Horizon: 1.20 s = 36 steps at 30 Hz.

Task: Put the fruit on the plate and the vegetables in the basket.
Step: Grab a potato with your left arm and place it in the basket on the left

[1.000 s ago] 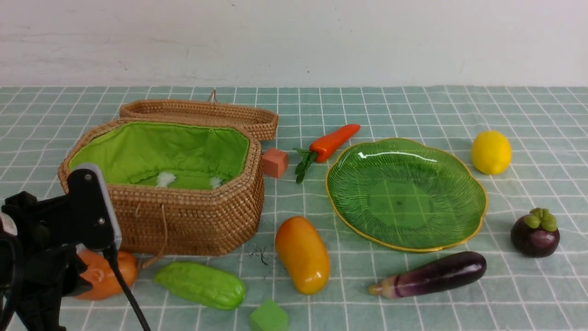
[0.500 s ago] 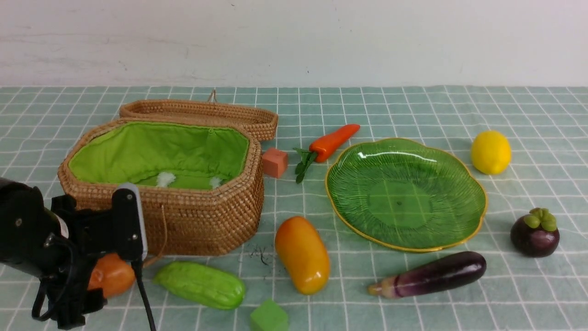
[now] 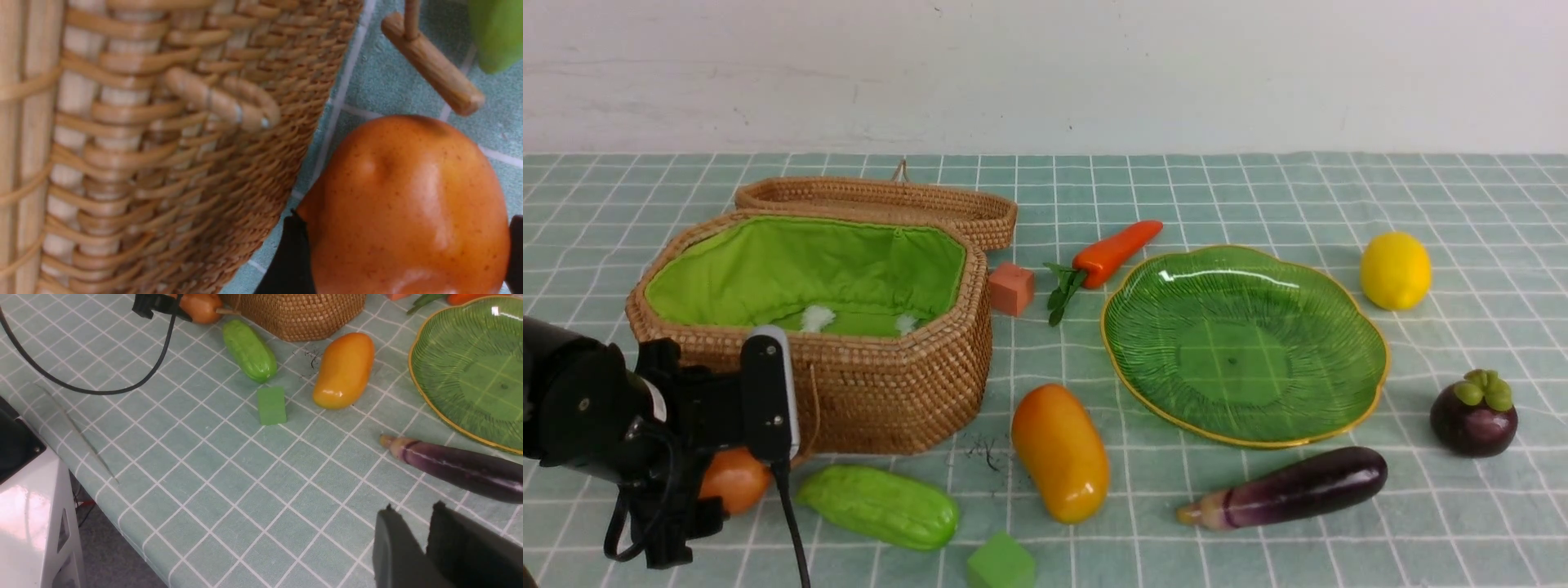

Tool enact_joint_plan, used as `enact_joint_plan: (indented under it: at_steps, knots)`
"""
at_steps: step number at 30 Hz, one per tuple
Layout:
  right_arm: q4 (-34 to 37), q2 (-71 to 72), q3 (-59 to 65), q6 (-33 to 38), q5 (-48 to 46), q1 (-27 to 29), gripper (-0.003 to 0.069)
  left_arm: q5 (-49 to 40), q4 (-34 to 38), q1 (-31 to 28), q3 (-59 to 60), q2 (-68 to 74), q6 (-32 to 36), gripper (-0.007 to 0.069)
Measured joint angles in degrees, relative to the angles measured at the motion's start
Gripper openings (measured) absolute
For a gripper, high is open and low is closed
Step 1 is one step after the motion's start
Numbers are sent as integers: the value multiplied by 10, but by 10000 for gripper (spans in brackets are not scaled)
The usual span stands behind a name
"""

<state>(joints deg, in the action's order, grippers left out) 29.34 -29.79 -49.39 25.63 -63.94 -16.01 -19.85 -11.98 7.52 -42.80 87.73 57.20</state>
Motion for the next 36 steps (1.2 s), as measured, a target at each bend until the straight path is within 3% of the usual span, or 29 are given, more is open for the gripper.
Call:
enact_joint_plan:
  at_steps: [24,36]
  knots:
    - [16,0,0,0,0,0,140,-26,-14,0,-12,20,0,559]
    - [19,0,0,0,5,0,148,-166,63,0,-4,-49,3,559]
